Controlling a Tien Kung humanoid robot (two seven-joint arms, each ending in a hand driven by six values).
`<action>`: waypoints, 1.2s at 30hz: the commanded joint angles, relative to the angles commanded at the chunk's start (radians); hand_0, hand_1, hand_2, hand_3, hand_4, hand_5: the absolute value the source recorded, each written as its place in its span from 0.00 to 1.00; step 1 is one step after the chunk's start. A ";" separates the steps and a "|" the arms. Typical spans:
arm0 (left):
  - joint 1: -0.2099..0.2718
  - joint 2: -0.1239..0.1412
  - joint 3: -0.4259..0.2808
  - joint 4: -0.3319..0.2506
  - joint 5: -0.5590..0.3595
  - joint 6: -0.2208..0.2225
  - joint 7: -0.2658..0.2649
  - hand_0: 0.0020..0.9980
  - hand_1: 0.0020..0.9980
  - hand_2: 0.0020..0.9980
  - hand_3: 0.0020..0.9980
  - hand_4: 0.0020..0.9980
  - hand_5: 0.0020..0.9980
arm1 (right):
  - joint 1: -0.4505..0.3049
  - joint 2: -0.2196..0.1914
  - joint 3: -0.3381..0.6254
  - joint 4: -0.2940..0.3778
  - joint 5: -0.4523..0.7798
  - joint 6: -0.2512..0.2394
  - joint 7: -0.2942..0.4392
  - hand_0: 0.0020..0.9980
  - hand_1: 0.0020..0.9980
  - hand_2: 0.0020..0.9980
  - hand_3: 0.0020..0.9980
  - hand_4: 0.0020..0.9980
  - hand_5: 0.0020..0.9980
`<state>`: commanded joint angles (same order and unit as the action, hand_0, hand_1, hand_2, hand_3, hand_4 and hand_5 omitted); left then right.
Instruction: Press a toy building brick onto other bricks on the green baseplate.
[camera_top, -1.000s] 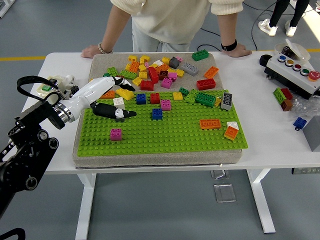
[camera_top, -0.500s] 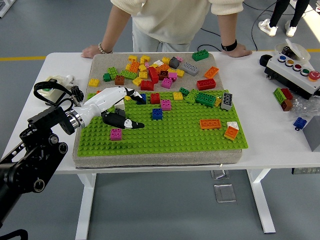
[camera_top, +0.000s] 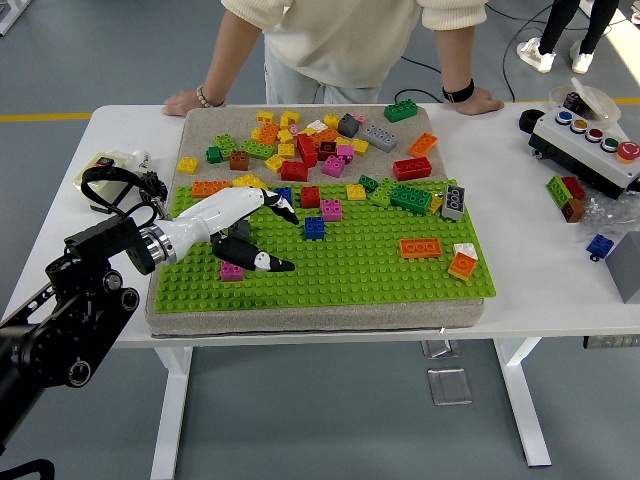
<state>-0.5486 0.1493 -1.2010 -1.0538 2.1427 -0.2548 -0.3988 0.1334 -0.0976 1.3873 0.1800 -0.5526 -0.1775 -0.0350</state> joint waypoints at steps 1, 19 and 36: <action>-0.002 0.000 0.000 0.003 -0.001 0.001 0.000 0.89 0.72 0.70 0.64 1.00 0.44 | 0.000 0.000 0.000 0.000 0.000 0.000 0.000 0.73 0.66 0.71 0.58 0.91 0.49; -0.046 0.008 -0.027 0.037 -0.027 -0.012 0.001 0.91 0.76 0.72 0.64 1.00 0.44 | 0.000 -0.002 0.020 0.000 0.001 0.001 -0.001 0.73 0.66 0.71 0.58 0.91 0.49; -0.036 0.012 -0.091 0.028 -0.051 0.009 0.016 0.91 0.75 0.72 0.62 1.00 0.45 | 0.000 0.000 0.034 0.000 -0.001 -0.002 -0.002 0.73 0.66 0.71 0.58 0.91 0.49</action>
<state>-0.5848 0.1618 -1.2922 -1.0257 2.0918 -0.2455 -0.3827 0.1334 -0.0980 1.4218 0.1800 -0.5535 -0.1795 -0.0368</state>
